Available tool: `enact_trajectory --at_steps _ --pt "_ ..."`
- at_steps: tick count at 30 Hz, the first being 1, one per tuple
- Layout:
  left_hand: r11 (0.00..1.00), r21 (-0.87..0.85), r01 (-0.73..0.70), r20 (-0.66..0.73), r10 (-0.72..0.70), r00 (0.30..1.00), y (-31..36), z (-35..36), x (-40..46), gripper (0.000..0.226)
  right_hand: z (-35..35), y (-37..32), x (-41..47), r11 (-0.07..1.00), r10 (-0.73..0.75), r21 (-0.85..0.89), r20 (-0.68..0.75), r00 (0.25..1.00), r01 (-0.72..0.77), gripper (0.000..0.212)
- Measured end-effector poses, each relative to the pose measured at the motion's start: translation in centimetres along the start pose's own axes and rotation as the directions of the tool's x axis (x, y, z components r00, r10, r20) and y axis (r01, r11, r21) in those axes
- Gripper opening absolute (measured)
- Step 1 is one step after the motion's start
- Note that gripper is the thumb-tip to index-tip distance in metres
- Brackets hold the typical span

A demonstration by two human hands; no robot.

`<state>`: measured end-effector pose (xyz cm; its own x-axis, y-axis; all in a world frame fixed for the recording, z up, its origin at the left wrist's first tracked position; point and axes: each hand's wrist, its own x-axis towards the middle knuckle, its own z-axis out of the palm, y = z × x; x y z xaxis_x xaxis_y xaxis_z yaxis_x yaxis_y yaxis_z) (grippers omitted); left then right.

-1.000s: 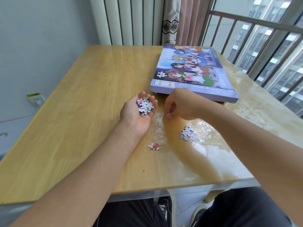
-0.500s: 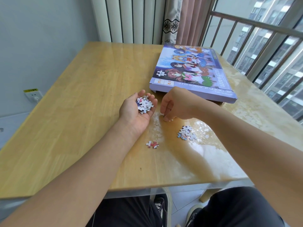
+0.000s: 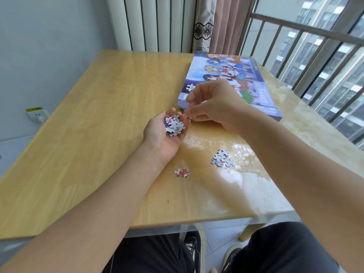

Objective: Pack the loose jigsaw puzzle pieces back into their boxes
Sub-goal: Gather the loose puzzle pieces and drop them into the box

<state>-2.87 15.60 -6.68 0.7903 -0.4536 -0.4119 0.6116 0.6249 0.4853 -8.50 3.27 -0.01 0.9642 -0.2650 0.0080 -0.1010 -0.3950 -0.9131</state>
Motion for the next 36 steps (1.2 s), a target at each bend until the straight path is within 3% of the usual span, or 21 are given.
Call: enact_trajectory --at_steps 1,3,5,7,10,12,17,28,34,36 --pt "1.0 0.01 0.007 -0.001 -0.007 1.0 -0.2 0.1 -0.1 0.03 0.4 -0.2 0.1 1.0 -0.013 0.009 0.005 1.0 0.013 0.022" --pt "1.0 0.014 0.024 0.005 -0.024 1.0 -0.2 0.2 -0.4 0.032 0.6 -0.2 0.3 0.958 -0.14 -0.251 0.003 0.99 0.136 0.019" --pt "0.999 -0.027 0.039 0.008 -0.039 0.999 0.0 0.1 -0.4 0.03 -0.5 -0.5 -0.5 0.834 -0.227 -0.512 0.023 0.974 0.206 0.019" --pt "0.997 -0.052 0.054 0.007 -0.054 0.999 0.1 0.1 -0.3 0.029 -2.7 0.0 -2.3 0.735 -0.086 -0.663 0.116 0.99 0.141 0.032" --pt "0.995 -0.054 0.083 0.042 -0.081 0.996 -0.3 0.5 -0.7 0.028 -4.2 1.7 -5.4 0.598 0.256 -0.801 0.234 0.938 0.036 0.062" --pt "0.993 -0.045 0.113 0.082 -0.109 0.991 -0.8 0.9 -1.1 0.029 -3.9 2.8 -6.3 0.594 0.245 -0.803 0.242 0.939 0.052 0.063" --pt "0.991 -0.015 0.135 0.117 -0.132 0.984 -1.1 1.0 -1.4 0.032 -2.8 3.5 -6.1 0.648 0.126 -0.758 0.2 0.972 0.071 0.04" --pt "0.992 0.012 0.127 0.107 -0.128 0.986 -0.9 0.8 -1.3 0.033 -3.1 3.3 -4.3 0.675 0.245 -0.733 0.331 0.911 0.085 0.027" --pt "0.991 0.028 0.13 0.091 -0.132 0.987 -1.0 0.8 -1.2 0.033 -3.3 3.8 -4.2 0.772 0.256 -0.636 0.313 0.915 0.001 0.026" --pt "0.991 0.038 0.13 0.094 -0.133 0.987 -1.0 0.9 -1.2 0.033 -3.7 3.4 -4.2 0.846 0.223 -0.53 0.255 0.941 -0.057 0.025"
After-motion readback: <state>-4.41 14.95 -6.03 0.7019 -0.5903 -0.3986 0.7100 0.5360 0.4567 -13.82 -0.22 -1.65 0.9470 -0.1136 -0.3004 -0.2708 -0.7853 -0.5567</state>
